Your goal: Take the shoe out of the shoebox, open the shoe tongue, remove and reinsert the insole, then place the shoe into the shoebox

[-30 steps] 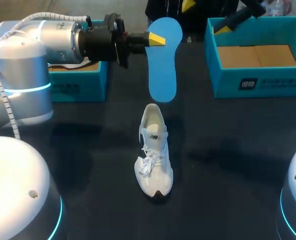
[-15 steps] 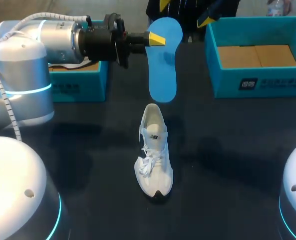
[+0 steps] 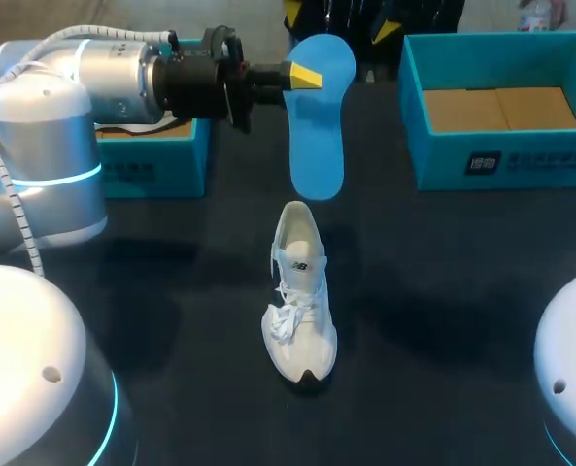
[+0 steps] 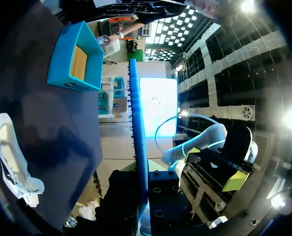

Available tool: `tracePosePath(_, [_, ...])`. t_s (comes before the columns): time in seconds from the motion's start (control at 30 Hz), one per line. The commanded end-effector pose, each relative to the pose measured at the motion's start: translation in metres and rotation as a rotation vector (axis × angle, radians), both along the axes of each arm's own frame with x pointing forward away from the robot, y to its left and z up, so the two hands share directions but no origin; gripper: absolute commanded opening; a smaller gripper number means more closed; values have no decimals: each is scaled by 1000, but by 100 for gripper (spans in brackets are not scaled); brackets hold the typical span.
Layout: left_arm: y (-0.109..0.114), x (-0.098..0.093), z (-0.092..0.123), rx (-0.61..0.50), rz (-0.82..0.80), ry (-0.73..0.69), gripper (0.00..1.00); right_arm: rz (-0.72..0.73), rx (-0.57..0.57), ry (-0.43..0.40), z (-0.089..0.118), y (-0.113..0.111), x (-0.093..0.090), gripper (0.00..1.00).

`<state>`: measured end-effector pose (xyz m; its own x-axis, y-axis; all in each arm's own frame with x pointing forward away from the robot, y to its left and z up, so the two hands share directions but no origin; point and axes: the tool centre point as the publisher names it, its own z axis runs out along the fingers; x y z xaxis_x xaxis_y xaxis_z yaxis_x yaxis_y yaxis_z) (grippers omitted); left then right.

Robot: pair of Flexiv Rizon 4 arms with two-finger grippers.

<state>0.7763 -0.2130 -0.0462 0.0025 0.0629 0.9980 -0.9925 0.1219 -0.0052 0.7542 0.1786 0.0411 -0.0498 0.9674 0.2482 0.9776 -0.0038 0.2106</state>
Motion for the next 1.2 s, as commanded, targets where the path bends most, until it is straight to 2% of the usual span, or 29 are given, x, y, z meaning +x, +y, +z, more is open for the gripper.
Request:
tracePosePath(0.03, [1, 0, 0, 2, -1, 0, 0, -35, -147, 5, 2, 5, 0, 100])
tracePosePath(0.47, [1, 0, 0, 2, -1, 0, 0, -52, -173, 2, 1, 11, -2, 100])
tracePosePath(0.87, [1, 0, 0, 2, -1, 0, 0, -17, -121, 36, -1, 19, -3, 100])
tracePosePath(1.2, [1, 0, 0, 2, -1, 0, 0, -13, -58, 37, -2, 6, -8, 100])
